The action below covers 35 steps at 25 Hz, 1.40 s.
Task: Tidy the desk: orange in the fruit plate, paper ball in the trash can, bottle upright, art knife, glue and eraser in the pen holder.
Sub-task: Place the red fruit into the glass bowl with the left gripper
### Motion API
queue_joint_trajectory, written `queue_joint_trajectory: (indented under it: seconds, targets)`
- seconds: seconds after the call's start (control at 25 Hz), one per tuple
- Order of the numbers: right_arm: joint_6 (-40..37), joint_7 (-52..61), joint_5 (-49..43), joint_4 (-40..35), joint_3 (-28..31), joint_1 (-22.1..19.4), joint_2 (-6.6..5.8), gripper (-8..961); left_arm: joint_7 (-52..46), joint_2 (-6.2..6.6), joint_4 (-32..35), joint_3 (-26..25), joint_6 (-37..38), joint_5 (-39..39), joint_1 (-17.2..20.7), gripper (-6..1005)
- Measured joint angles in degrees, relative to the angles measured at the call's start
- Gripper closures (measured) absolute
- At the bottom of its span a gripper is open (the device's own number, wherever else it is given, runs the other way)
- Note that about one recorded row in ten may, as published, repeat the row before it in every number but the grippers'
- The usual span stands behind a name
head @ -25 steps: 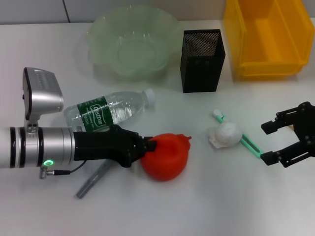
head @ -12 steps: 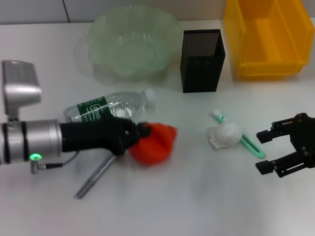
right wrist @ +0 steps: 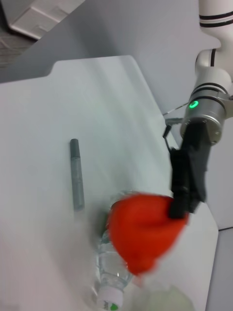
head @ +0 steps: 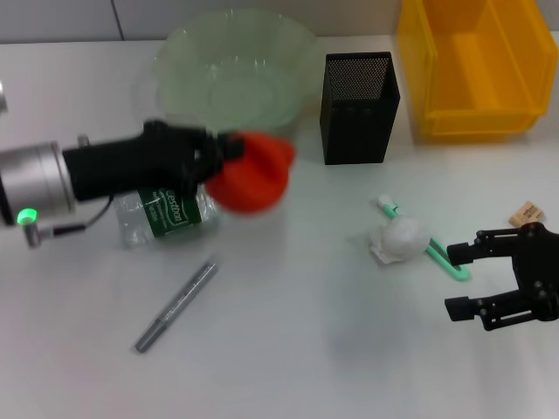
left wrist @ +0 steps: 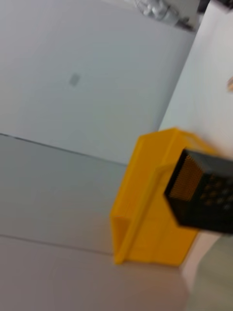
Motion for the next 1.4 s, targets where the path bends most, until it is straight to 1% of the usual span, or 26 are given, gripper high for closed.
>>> queue_joint_trajectory:
  seconds: [0.08,0.12,0.4,0.52,0.64,0.92,1.04,1.28,1.4]
  targets:
    - [0.03,-0.28,0.28,0.85,0.03,-0.35,0.0,119,-0.31,0.01,0.09,-0.01,-2.55,-1.4,-1.0,941]
    - [0.04,-0.52,0.36,1.39,0.03,-0.47,0.0,119,-0.68,0.05,-0.1,-0.02,-5.07,-2.32,-2.11,942]
    - [0.05,-2.84,0.42,4.69,0.09,-0.7,0.0,119,-1.78,-0.13,0.24,0.06,-10.69,-3.22,-5.74,945]
    - [0.04,-3.51,0.56,5.46,0.11,-0.84,0.0,119,-3.19,-0.28,-0.17,0.41,-15.56,-3.53,-7.49,947]
    - [0.04,-4.23,1.01,6.5,0.07,-0.81,0.0,119,-3.69,-0.42,-1.48,0.54,-23.41,-3.59,-9.97,946]
    - [0.03,-5.24,1.15,8.01,0.04,0.08,0.0,120,-3.49,-0.56,-4.42,0.94,-35.35,-3.63,-14.77,945]
    - [0.13,-5.26,1.16,8.1,0.0,0.31,0.0,120,-3.34,-0.57,-4.86,1.97,-37.49,-4.38,-15.65,946]
    - [1.39,-5.26,1.15,8.19,-0.26,0.37,0.0,120,-3.11,-0.58,-5.05,6.71,-39.02,-9.23,-15.72,947]
    - [2.03,-5.32,1.16,8.3,-0.48,0.36,0.0,120,-3.1,-0.58,-5.08,9.14,-39.52,-9.5,-15.86,875]
